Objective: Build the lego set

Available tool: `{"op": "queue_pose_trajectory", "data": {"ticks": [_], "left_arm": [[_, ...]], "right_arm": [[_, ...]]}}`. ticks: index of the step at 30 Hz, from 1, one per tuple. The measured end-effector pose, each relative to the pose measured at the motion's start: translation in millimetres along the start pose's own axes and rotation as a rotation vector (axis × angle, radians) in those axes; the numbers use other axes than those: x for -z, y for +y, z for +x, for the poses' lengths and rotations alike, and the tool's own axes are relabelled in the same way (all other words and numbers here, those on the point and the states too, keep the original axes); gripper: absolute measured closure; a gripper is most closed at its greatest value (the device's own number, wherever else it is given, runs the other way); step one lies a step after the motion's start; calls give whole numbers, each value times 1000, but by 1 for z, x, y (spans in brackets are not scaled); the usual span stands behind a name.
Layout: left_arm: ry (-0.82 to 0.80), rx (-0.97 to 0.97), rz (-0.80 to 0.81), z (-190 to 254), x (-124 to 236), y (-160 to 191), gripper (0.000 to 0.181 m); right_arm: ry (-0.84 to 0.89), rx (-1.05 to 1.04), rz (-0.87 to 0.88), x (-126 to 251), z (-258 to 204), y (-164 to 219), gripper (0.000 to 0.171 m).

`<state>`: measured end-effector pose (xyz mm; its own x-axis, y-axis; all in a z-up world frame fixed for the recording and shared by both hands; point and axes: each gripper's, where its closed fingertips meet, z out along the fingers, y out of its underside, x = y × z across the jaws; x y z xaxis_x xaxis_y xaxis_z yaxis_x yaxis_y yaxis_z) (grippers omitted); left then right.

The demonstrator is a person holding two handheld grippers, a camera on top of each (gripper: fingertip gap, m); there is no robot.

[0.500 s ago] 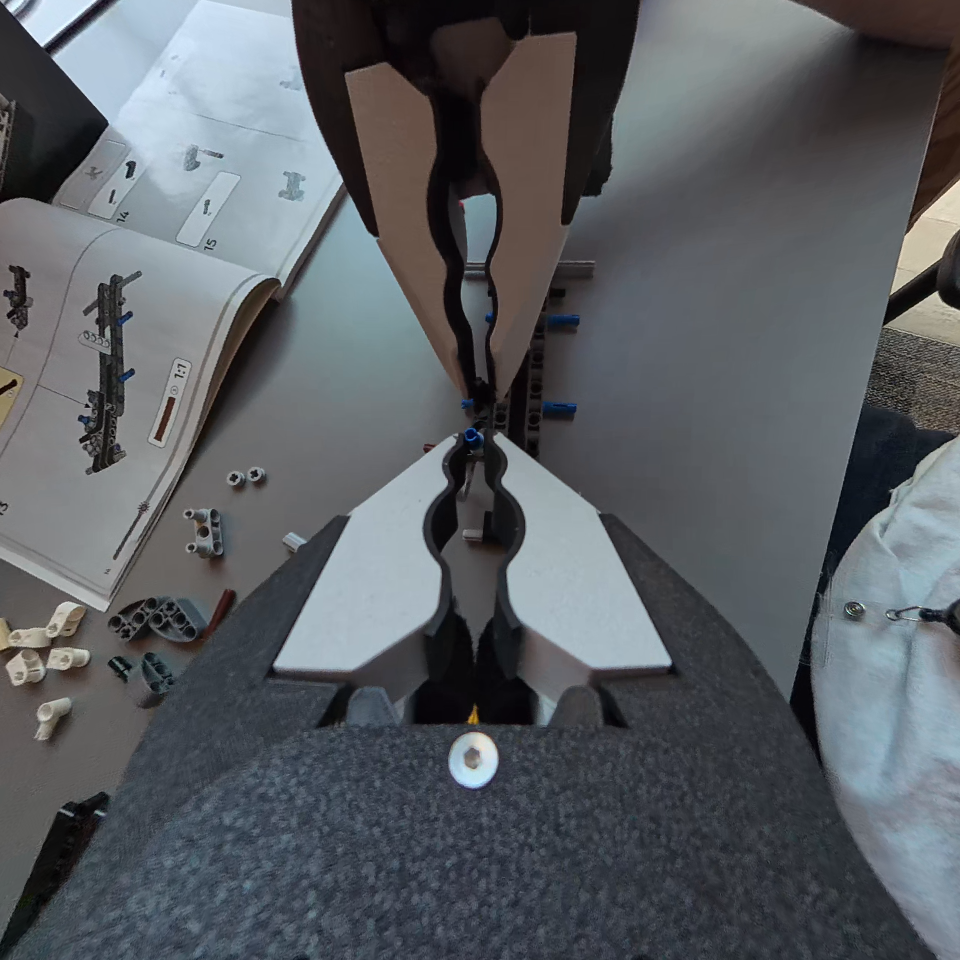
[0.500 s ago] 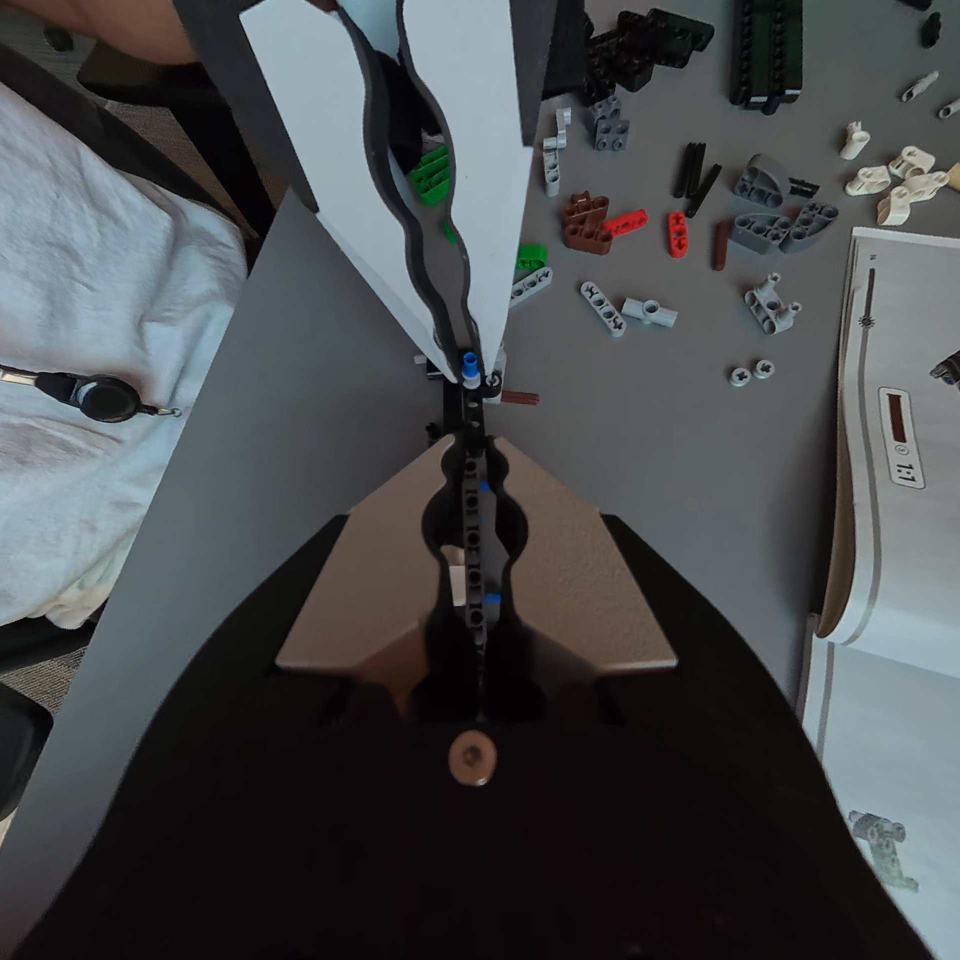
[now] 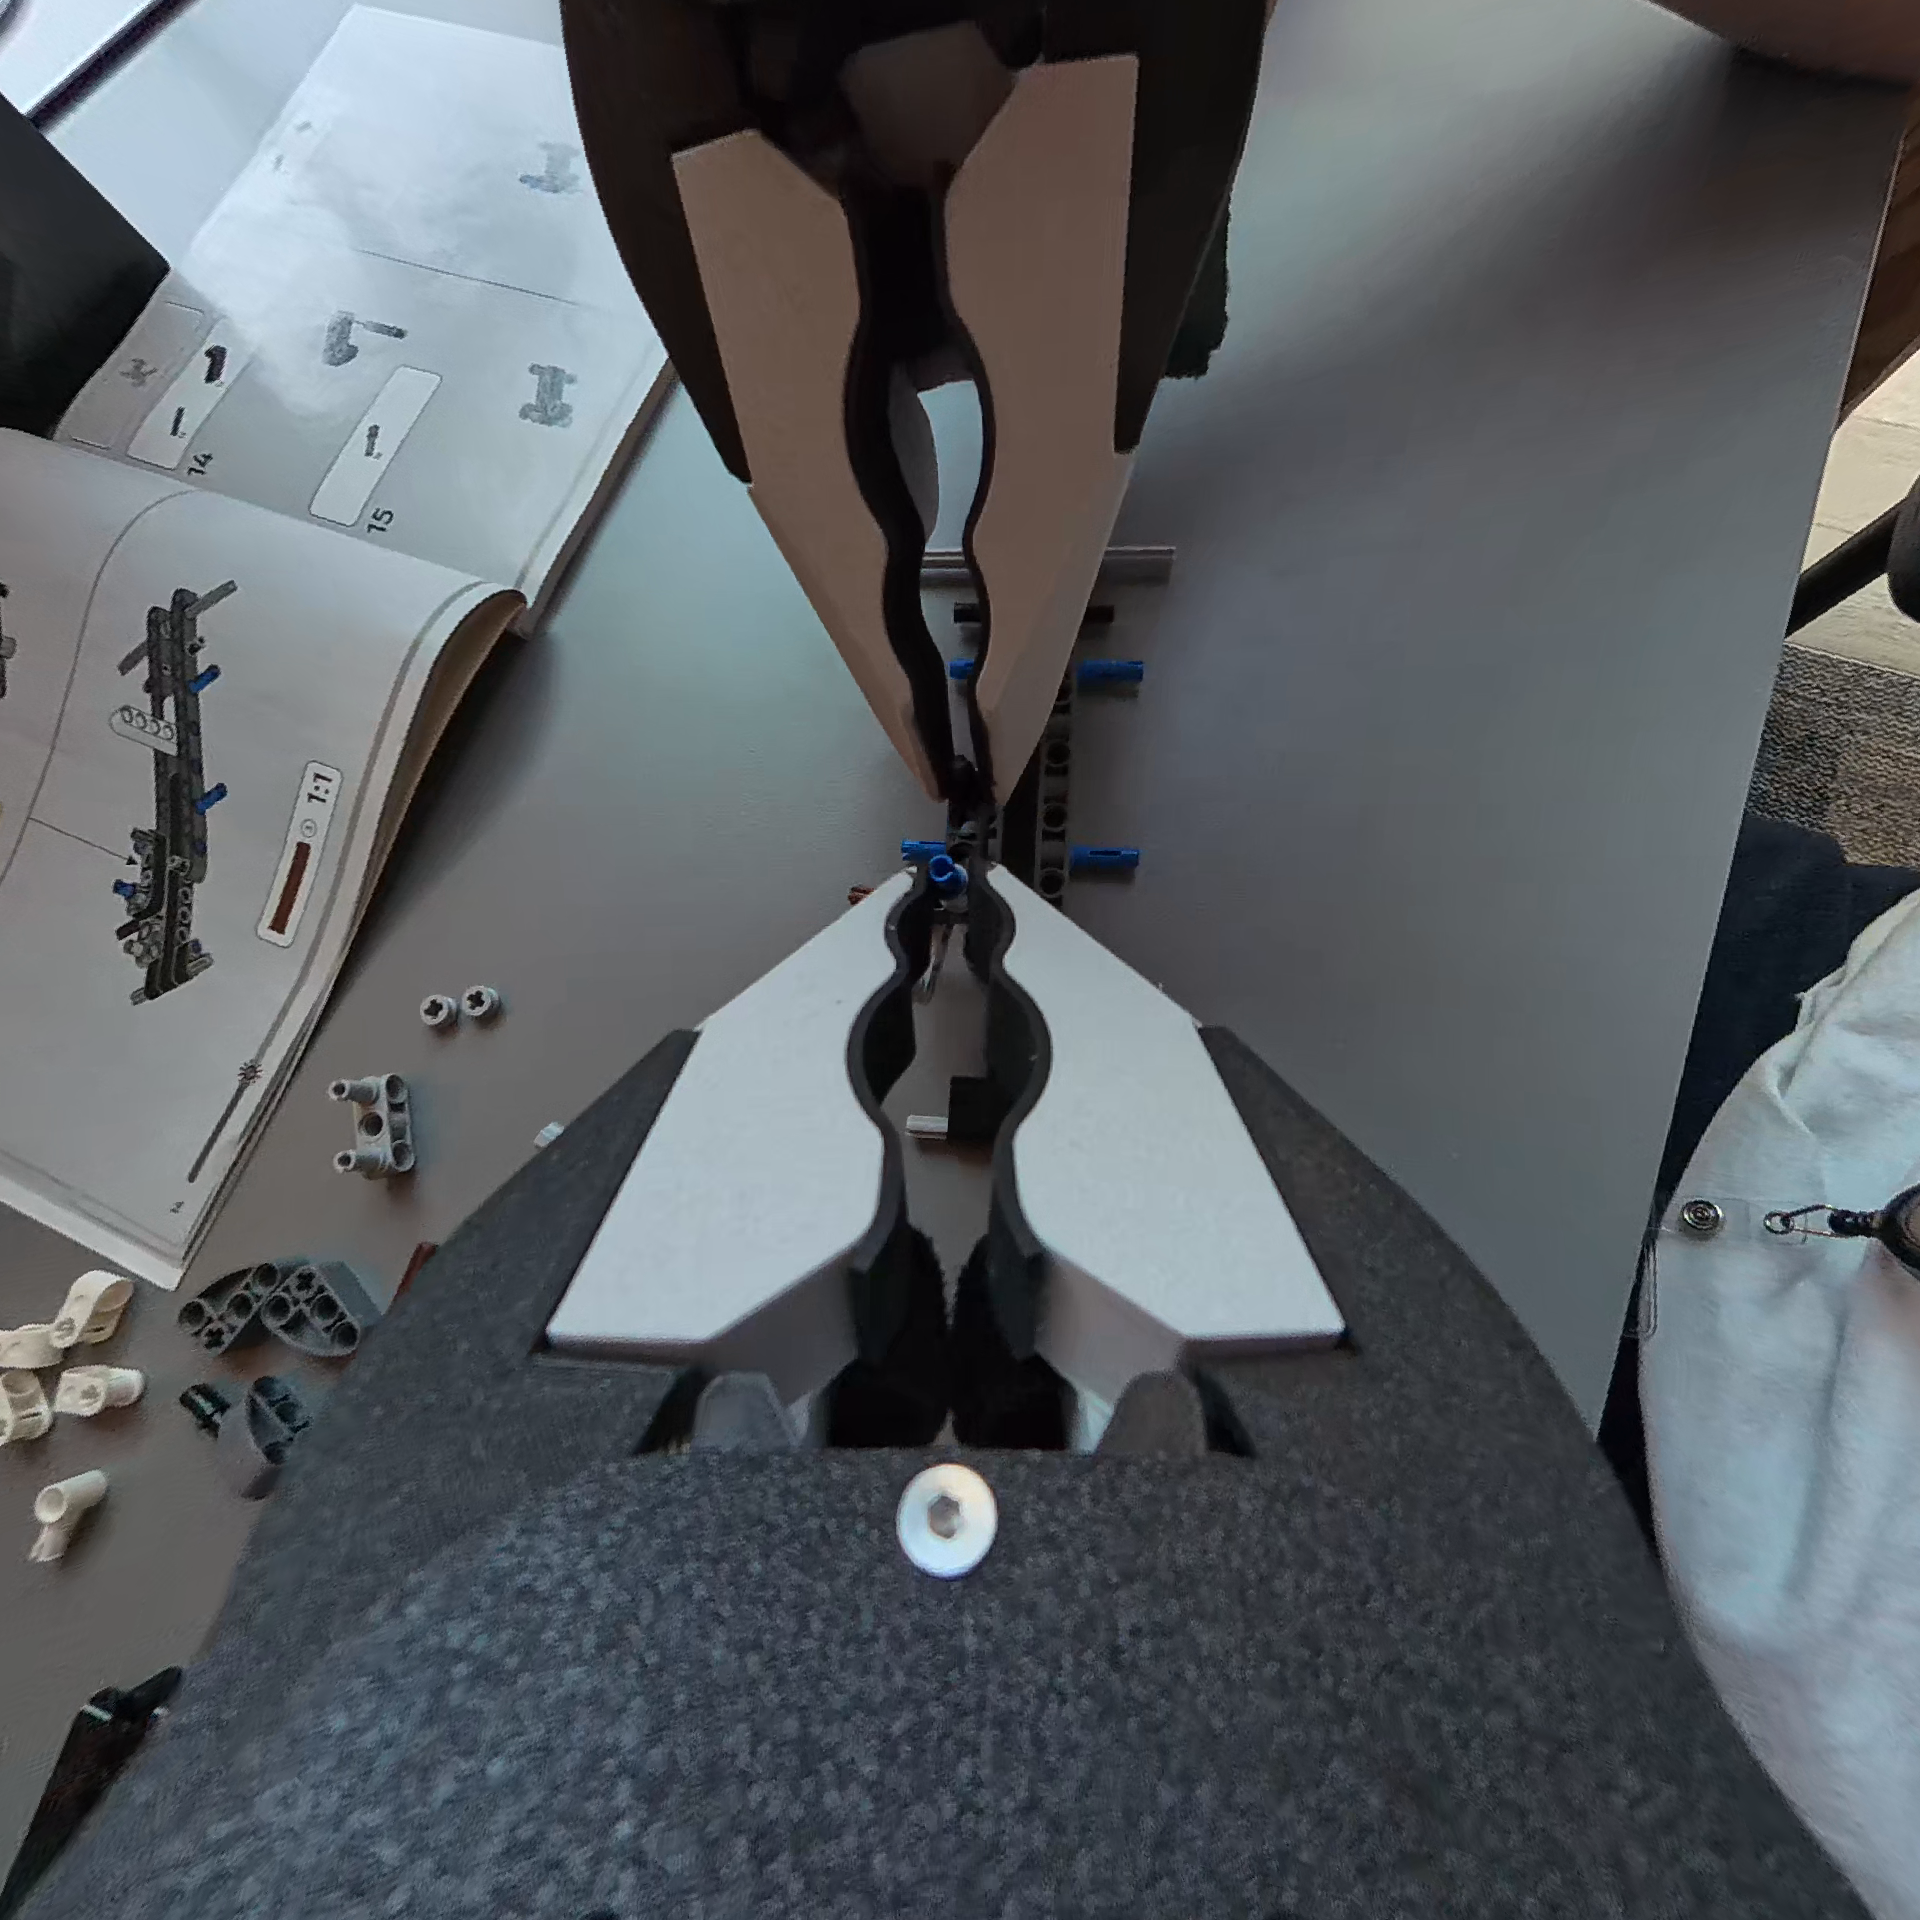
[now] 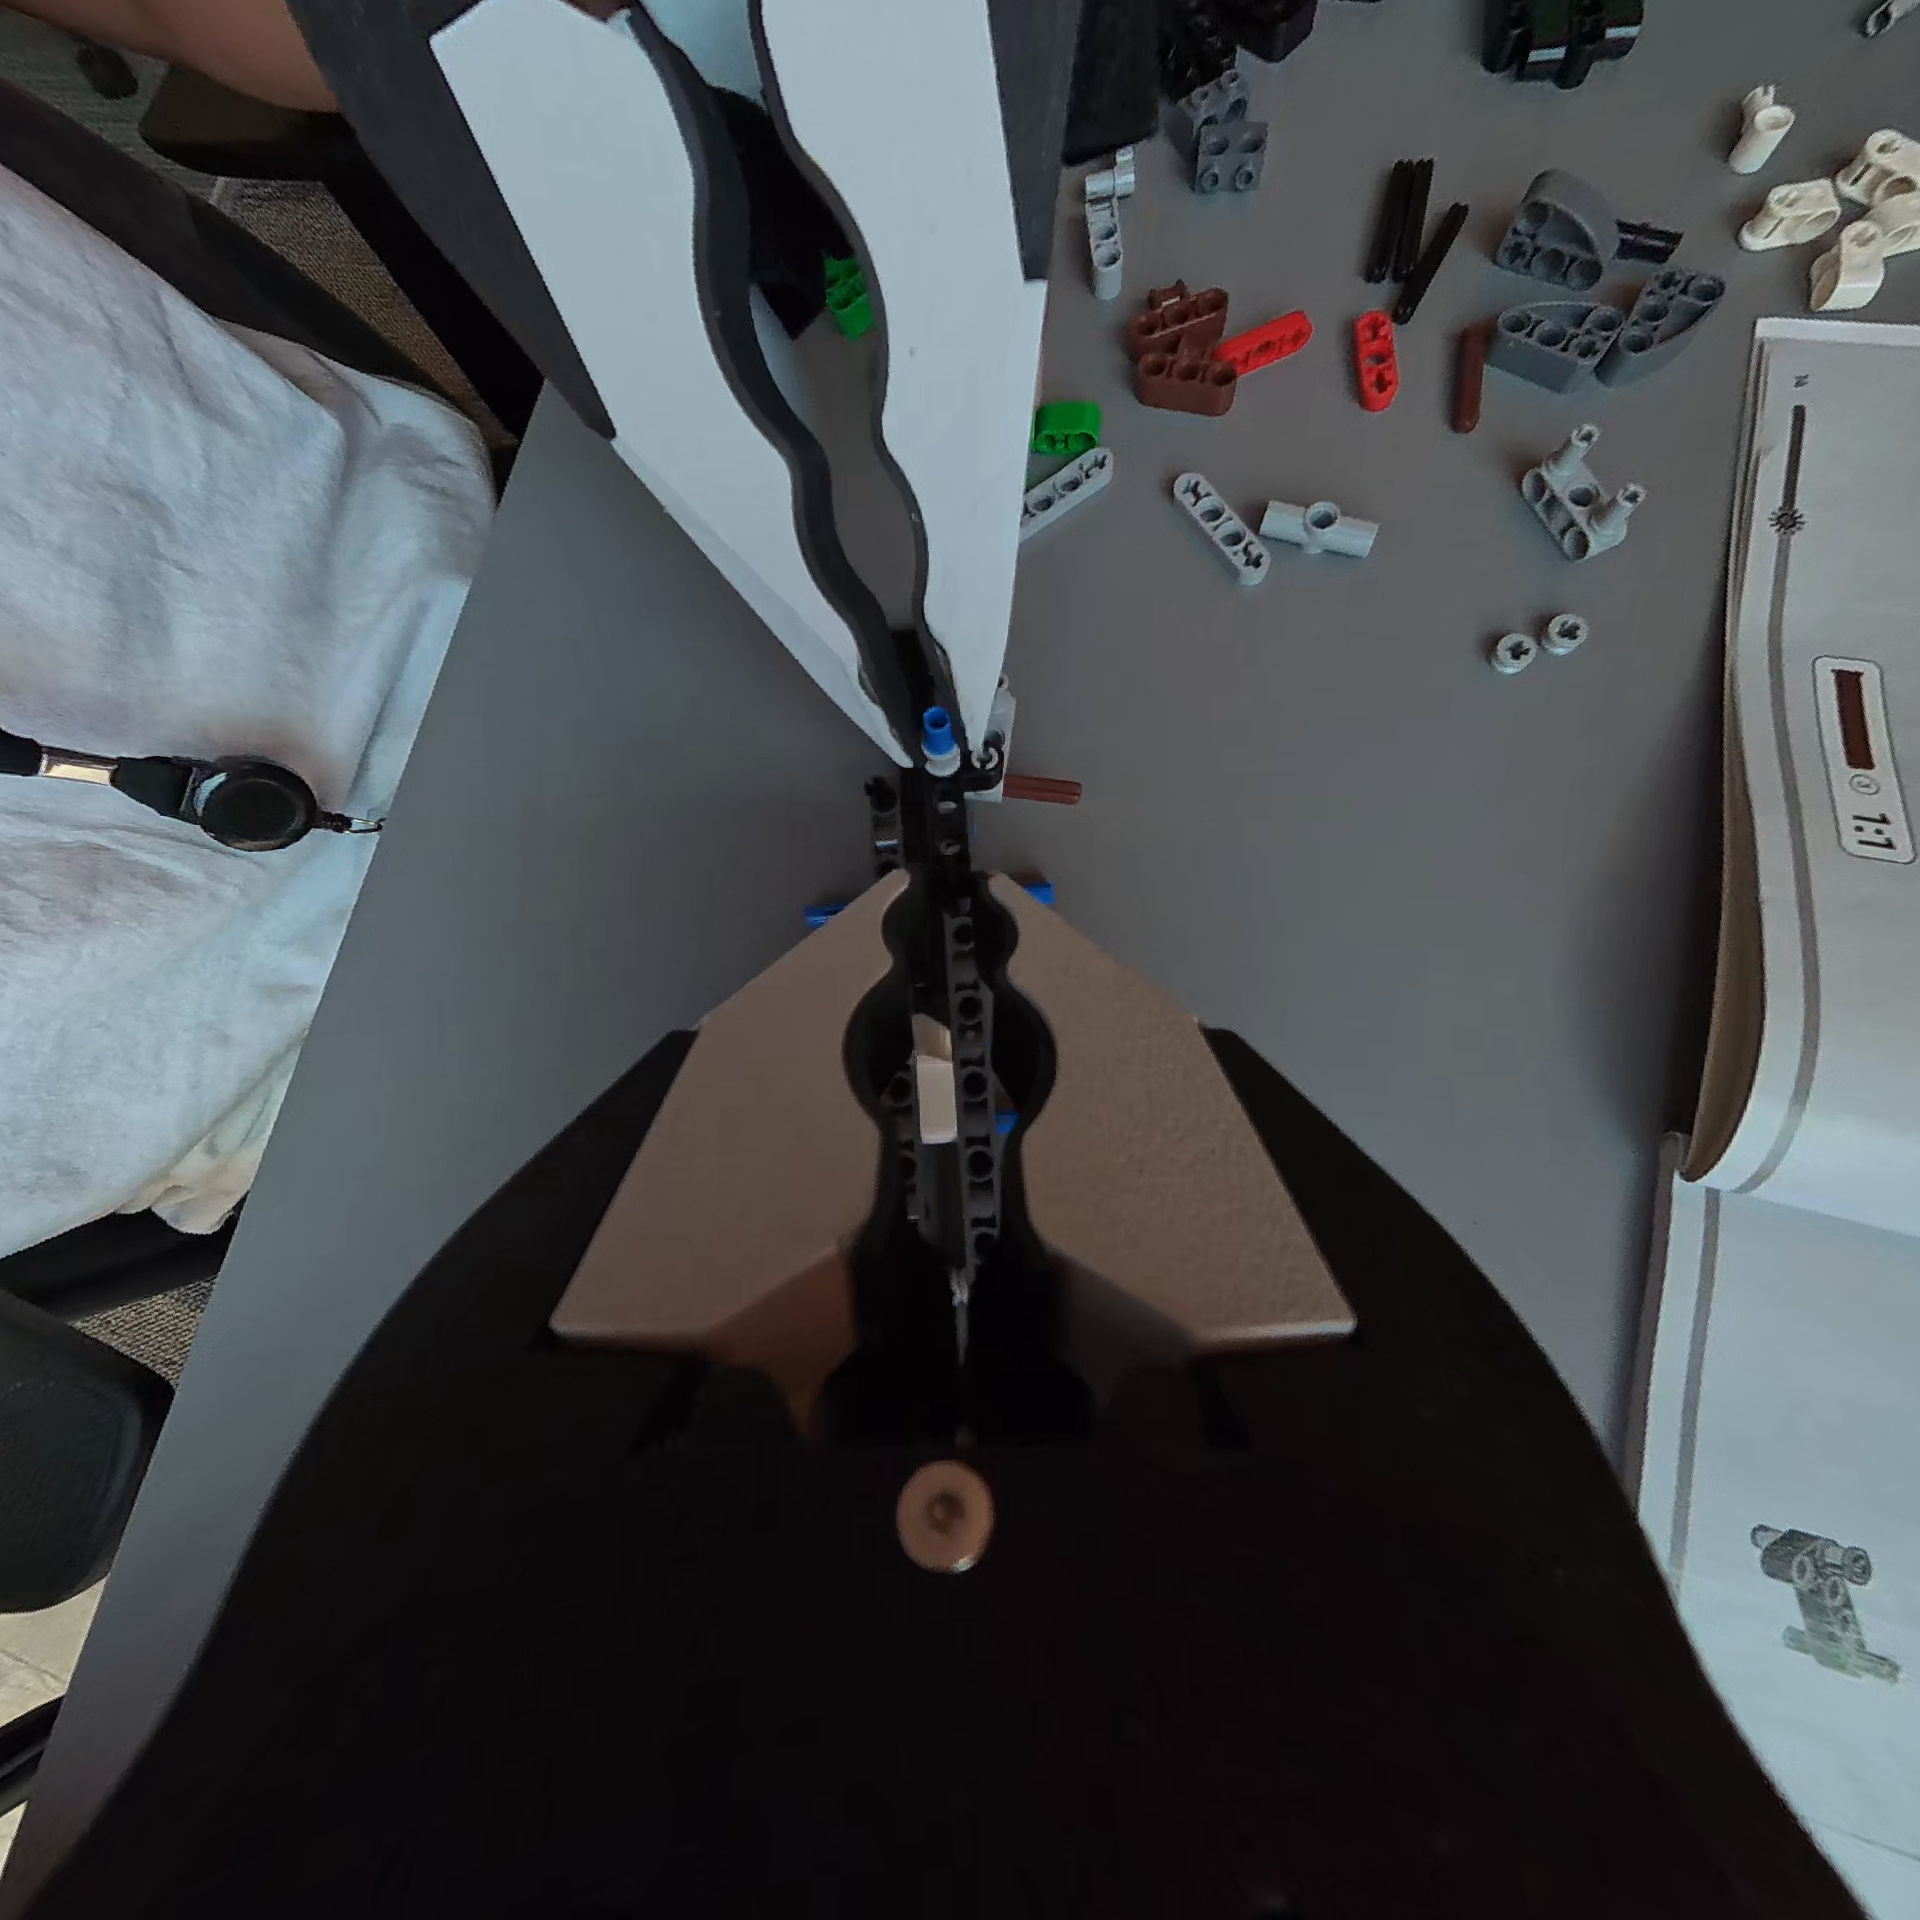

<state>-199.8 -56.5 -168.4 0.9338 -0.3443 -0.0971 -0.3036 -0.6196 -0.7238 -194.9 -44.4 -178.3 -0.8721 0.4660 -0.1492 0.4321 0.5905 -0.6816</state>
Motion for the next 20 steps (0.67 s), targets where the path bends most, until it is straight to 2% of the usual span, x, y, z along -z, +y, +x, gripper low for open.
{"op": "queue_pose_trajectory", "data": {"ticks": [12,20], "left_arm": [[10,36,43,-6,10,4,177],[30,59,55,-6,12,3,177]], "right_arm": [[44,-21,109,5,2,-3,166],[89,0,200,11,6,-19,163]]}}
